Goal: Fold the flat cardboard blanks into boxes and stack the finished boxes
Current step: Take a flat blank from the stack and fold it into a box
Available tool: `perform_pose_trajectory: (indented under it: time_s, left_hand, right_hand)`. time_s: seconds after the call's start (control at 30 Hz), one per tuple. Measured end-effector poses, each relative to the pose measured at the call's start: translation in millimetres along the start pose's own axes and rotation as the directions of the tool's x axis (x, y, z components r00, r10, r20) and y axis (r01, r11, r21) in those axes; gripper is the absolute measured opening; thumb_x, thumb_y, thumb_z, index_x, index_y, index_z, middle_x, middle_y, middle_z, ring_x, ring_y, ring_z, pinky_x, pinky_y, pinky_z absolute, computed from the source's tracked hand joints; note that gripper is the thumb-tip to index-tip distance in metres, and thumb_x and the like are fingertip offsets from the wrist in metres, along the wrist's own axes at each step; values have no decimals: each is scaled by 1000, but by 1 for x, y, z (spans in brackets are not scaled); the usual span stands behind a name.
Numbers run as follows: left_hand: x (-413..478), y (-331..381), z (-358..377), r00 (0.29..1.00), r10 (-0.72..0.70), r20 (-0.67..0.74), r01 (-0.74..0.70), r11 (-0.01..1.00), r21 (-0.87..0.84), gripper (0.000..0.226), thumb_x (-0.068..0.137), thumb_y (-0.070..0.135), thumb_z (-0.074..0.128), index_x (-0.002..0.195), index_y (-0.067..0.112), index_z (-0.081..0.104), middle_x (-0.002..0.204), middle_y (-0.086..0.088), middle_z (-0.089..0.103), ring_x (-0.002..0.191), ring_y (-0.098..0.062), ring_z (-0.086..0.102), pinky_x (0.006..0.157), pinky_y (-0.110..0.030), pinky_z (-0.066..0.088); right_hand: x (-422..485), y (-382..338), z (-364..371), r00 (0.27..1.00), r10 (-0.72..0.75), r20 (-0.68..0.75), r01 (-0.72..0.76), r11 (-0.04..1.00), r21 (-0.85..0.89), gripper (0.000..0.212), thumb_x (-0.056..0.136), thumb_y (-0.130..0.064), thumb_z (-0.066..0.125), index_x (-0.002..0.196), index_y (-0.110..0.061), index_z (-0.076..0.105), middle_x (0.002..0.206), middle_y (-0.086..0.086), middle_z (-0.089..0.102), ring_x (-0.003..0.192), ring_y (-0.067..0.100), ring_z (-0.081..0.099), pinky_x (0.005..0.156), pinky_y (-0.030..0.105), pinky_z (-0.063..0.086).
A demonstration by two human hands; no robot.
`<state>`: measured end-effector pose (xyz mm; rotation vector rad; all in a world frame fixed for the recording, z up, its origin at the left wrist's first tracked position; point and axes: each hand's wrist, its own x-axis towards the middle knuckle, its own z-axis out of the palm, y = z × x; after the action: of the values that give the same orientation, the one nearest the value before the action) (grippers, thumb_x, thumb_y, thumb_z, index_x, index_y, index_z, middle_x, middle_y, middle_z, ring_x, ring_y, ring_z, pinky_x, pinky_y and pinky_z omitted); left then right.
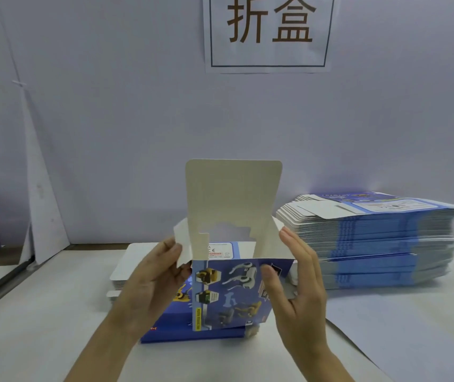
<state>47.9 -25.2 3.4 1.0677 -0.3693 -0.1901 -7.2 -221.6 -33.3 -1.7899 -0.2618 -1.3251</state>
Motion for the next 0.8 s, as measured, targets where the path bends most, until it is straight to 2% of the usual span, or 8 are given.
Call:
perform_pose_trajectory:
  time_s: [0.13, 0.27, 0.37, 0.47, 0.57, 0.63, 0.73, 0.8]
  left_hand:
    - [5, -11, 0, 997, -29, -67, 33, 998, 56, 24, 70, 36, 61, 69, 13, 67, 66, -9, 56, 58, -15, 54, 58, -27, 51]
    - [9, -13, -6, 991, -97, -96, 110, 984, 143, 38, 72, 46, 55, 83, 11, 62, 77, -14, 57, 68, -23, 54, 71, -40, 45]
    - [12, -15, -4, 987, -72, -141, 98, 977, 188, 41, 69, 48, 57, 83, 10, 58, 69, -8, 56, 64, -22, 52, 66, -39, 48]
    - [14, -17, 6, 962, -2, -274, 63, 975, 213, 45, 78, 50, 51, 98, 11, 63, 84, -8, 65, 74, -25, 56, 71, -39, 49]
    - [8, -19, 16, 934, 162, -318, -53, 944, 327, 33, 93, 46, 36, 100, 26, 62, 95, 1, 68, 84, -18, 63, 68, -27, 51]
    - [1, -20, 22, 930, 259, -261, -123, 888, 443, 27, 86, 55, 41, 103, 40, 56, 97, 18, 66, 92, -4, 63, 66, -15, 48]
    - [-6, -24, 28, 957, 280, -75, -199, 824, 530, 73, 64, 66, 69, 129, 51, 40, 114, 31, 58, 105, 12, 56, 68, -7, 50]
    - [-9, -29, 33, 970, 242, 19, -204, 769, 606, 107, 54, 62, 79, 138, 64, 13, 127, 40, 45, 115, 15, 47, 83, -11, 50]
  right_hand:
    - [7, -1, -6, 997, 80, 16, -80, 997, 6, 44, 89, -51, 54, 130, -40, 45, 135, -18, 51, 129, 1, 46, 101, 31, 49]
    - [10, -3, -10, 988, 137, 64, -139, 990, 23, 46, 86, -54, 60, 129, -41, 46, 131, -29, 50, 127, 0, 48, 92, 47, 55]
    - [13, -9, -12, 976, 193, 105, -200, 977, 71, 44, 85, -53, 62, 126, -43, 50, 127, -27, 55, 122, 5, 55, 87, 32, 58]
    - [24, -15, -19, 973, 160, 168, -171, 984, 52, 39, 81, -45, 60, 119, -46, 50, 119, -27, 55, 115, -9, 53, 72, 11, 54]
    - [28, -19, -20, 989, 81, 124, -76, 996, -51, 32, 85, -37, 69, 113, -39, 53, 113, -21, 54, 109, -12, 50, 80, 7, 47]
    - [28, -23, -18, 996, 51, 73, -45, 996, -81, 28, 82, -37, 72, 107, -35, 58, 106, -14, 54, 104, -12, 50, 84, 5, 41]
    - [29, -35, -19, 995, 51, 82, -49, 998, -31, 18, 87, -42, 58, 100, -32, 62, 100, -8, 54, 100, -2, 54, 83, 6, 39]
    - [30, -40, -20, 992, 75, 104, -78, 996, 30, 18, 92, -37, 51, 100, -28, 63, 99, -7, 56, 96, 3, 57, 77, 6, 42]
